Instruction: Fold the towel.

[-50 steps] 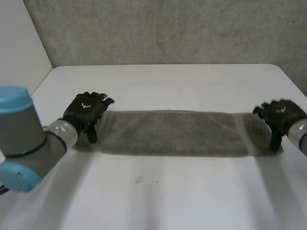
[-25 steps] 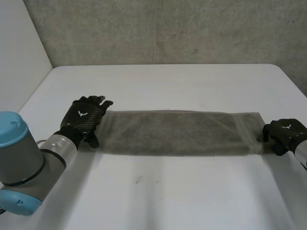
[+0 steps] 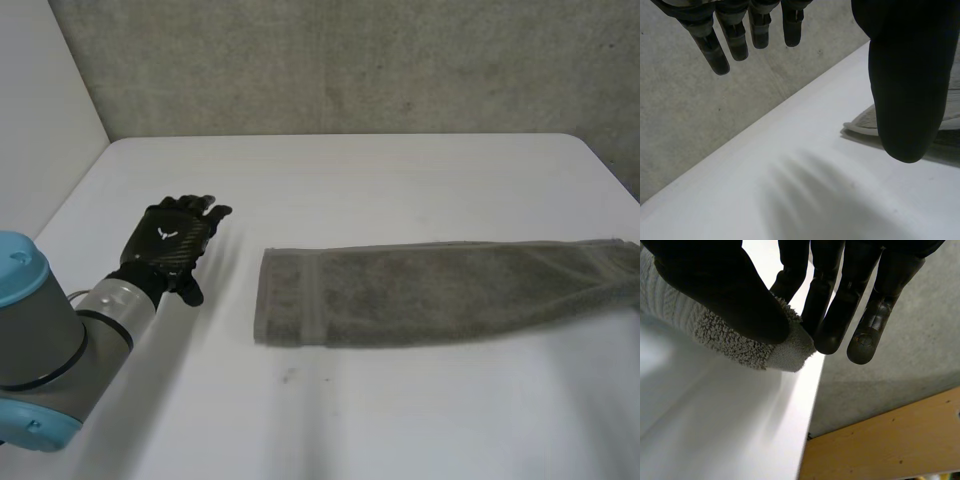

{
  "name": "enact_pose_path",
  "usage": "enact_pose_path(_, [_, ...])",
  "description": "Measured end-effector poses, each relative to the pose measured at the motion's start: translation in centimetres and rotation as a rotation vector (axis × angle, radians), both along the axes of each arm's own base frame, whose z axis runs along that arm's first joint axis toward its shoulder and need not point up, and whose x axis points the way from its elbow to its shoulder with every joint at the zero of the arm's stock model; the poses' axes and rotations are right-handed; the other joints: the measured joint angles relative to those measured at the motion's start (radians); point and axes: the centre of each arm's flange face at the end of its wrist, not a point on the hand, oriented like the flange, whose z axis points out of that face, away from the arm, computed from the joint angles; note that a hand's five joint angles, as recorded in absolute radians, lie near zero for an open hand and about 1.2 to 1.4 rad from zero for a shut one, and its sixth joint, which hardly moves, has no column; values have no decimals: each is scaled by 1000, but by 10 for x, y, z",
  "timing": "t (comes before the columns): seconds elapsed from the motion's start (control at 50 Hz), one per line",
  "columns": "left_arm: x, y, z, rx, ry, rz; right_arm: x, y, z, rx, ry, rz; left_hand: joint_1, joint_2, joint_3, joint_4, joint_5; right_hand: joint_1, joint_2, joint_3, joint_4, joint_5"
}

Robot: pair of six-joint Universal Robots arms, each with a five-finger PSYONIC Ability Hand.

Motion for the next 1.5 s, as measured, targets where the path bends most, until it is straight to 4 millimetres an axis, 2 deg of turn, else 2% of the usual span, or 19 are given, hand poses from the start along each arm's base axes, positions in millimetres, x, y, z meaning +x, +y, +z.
enact_pose_path(0.06, [0,0,3,-8,3,1,13,-2,11,-23,6,27,0,0,0,0,0,0,3,0,0,0])
enact_pose_path(0.14, [0,0,9,-22,19,3,60,0,33,-83,-23,131,0,0,0,0,0,0,4,2,0,1])
enact_pose_path(0.26, [1,1,21,-33,72,7,153,23,59,-159,-88,346,0,0,0,0,0,0,5,2,0,1])
enact_pose_path(0.28, [1,1,24,-34,91,9,189,38,64,-174,-107,435,0,0,0,0,0,0,6,2,0,2])
enact_pose_path(0.32, [1,2,26,-33,106,10,215,50,64,-178,-118,502,0,0,0,0,0,0,6,2,0,2])
enact_pose_path(0.38, [1,2,30,-31,135,14,270,83,59,-173,-138,651,0,0,0,0,0,0,6,2,1,2])
enact_pose_path(0.48, [2,2,31,-25,151,18,334,135,29,-122,-145,847,0,0,0,0,0,1,6,2,1,2])
enact_pose_path(0.56, [3,2,30,-20,150,20,368,172,-1,-66,-137,968,0,0,0,0,0,2,7,2,1,2])
enact_pose_path(0.66, [3,2,28,-17,147,21,385,200,-29,-8,-125,1046,0,0,0,0,0,2,7,2,1,2])
enact_pose_path(0.7, [3,2,28,-17,146,21,386,205,-35,5,-122,1057,0,0,0,0,0,-26,-15,-23,-16,-10])
enact_pose_path(0.76, [3,2,28,-17,146,22,386,209,-37,19,-120,1057,0,0,0,0,0,-480,-459,-462,-442,-396])
enact_pose_path(0.8, [3,2,28,-17,146,22,385,209,-35,19,-121,1054,0,0,0,0,0,-577,-556,-558,-539,-489])
enact_pose_path(0.84, [3,2,28,-16,146,22,372,200,-20,13,-138,1006,0,0,0,0,0,-1040,-892,-901,-903,-881])
enact_pose_path(0.92, [3,2,28,-16,147,20,347,177,-2,20,-179,906,0,0,0,0,0,-1172,-1010,-1017,-1013,-984])
enact_pose_path(1.02, [0,2,29,-19,149,10,291,144,14,70,-287,703,0,0,0,0,0,-1196,-1031,-1039,-1033,-1000])
enact_pose_path(1.18, [-22,8,33,-26,163,-58,225,130,7,146,-384,478,0,0,0,0,0,-1203,-1036,-1047,-1041,-1004])
enact_pose_path(1.26, [-33,12,33,-25,168,-92,212,132,-2,173,-391,444,0,0,0,0,0,-1197,-1035,-1044,-1041,-1004])
enact_pose_path(1.36, [-51,18,34,-29,175,-140,198,136,-21,207,-400,427,0,0,0,0,0,-833,-722,-735,-739,-730])
enact_pose_path(1.5, [-57,20,34,-33,177,-140,192,135,-37,198,-406,425,0,0,0,0,0,-590,-509,-525,-528,-524])
